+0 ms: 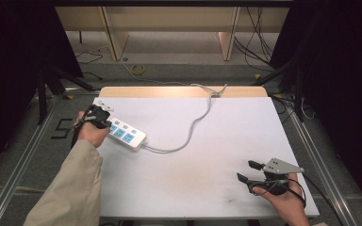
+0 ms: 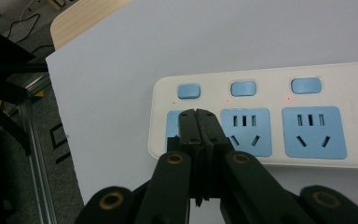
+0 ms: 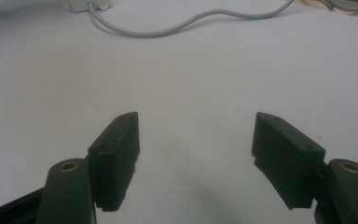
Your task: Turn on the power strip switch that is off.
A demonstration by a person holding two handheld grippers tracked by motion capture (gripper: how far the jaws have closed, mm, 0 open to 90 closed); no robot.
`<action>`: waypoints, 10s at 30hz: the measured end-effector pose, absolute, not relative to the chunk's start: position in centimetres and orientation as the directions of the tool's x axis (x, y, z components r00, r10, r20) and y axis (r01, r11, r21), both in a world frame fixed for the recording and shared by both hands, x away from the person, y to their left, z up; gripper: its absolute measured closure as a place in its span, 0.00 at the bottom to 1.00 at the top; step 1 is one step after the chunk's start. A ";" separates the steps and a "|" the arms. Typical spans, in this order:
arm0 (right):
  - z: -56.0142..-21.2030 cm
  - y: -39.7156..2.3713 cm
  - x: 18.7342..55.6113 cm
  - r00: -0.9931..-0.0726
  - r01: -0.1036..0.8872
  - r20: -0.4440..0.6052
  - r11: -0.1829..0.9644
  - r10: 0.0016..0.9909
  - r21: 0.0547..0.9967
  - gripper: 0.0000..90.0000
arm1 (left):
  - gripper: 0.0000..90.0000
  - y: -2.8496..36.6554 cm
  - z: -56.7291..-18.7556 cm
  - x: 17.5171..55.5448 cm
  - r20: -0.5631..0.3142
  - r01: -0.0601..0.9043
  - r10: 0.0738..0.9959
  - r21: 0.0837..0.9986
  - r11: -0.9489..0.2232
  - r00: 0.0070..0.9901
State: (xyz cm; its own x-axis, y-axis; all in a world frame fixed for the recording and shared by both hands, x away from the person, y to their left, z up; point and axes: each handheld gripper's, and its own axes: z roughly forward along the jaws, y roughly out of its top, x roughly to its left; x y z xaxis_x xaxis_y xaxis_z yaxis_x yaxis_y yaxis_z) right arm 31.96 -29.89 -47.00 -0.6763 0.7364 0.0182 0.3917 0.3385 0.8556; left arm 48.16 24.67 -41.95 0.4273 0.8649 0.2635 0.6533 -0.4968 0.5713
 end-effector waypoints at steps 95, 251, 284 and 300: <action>-47.0 -29.9 32.0 -0.676 0.394 0.020 0.338 0.737 0.855 0.37 | 1.00 23.7 -42.3 52.8 0.256 0.647 0.849 0.558 -0.520 0.462; -47.0 -29.9 31.9 -0.680 0.392 0.016 0.345 0.733 0.853 0.37 | 1.00 24.1 -45.0 54.3 0.189 0.705 0.874 0.527 -0.474 0.447; -47.0 -30.0 31.9 -0.680 0.390 0.017 0.342 0.733 0.855 0.37 | 1.00 23.7 -44.9 54.5 0.202 0.717 0.869 0.499 -0.488 0.451; -47.0 -30.0 31.9 -0.679 0.391 0.014 0.345 0.734 0.853 0.37 | 0.89 25.2 -44.4 52.6 0.167 0.683 0.892 0.589 -0.432 0.420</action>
